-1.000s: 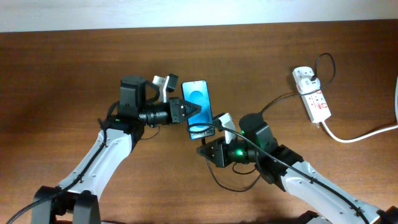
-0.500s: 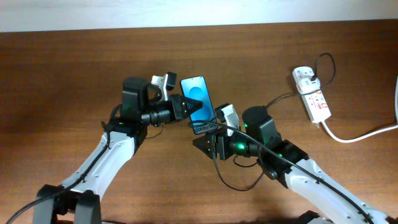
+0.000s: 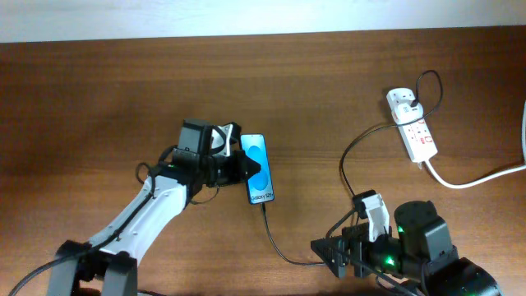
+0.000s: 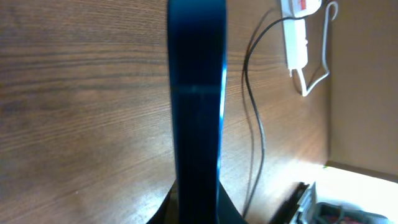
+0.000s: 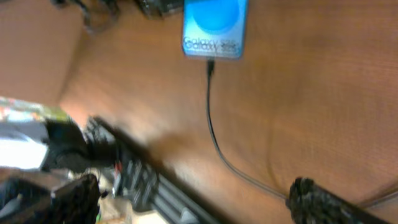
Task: Plug charger to phone and switch on socket
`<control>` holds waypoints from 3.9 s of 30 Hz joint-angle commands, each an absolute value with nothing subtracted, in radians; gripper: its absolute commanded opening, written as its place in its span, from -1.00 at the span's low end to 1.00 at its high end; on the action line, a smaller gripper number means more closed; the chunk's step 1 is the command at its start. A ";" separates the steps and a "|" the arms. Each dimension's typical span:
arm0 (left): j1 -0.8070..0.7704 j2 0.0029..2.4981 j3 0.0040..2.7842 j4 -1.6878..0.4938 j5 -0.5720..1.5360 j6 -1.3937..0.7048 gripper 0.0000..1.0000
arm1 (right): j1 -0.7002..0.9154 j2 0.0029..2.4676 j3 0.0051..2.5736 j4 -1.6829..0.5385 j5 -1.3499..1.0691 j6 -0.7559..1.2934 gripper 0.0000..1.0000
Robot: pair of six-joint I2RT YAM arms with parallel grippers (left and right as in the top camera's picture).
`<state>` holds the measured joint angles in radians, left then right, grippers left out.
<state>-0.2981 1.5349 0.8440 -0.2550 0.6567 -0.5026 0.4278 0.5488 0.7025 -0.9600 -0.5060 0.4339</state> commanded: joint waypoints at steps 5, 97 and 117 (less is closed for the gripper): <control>-0.318 1.762 0.853 -0.248 0.549 -0.387 -0.95 | 0.425 0.546 0.703 -1.096 -0.379 0.422 0.97; -0.254 0.558 1.037 -1.386 -0.004 -0.343 0.98 | -0.395 1.911 1.164 -0.221 -0.236 -0.126 -0.91; -0.254 0.558 1.037 -1.386 -0.004 -0.343 0.98 | -0.394 1.925 1.201 -0.193 -0.207 0.069 -0.92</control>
<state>-0.2584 0.5617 1.0359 -1.3884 0.0025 -0.3435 -0.3916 1.9442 1.1767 -0.1936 -0.2077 0.0170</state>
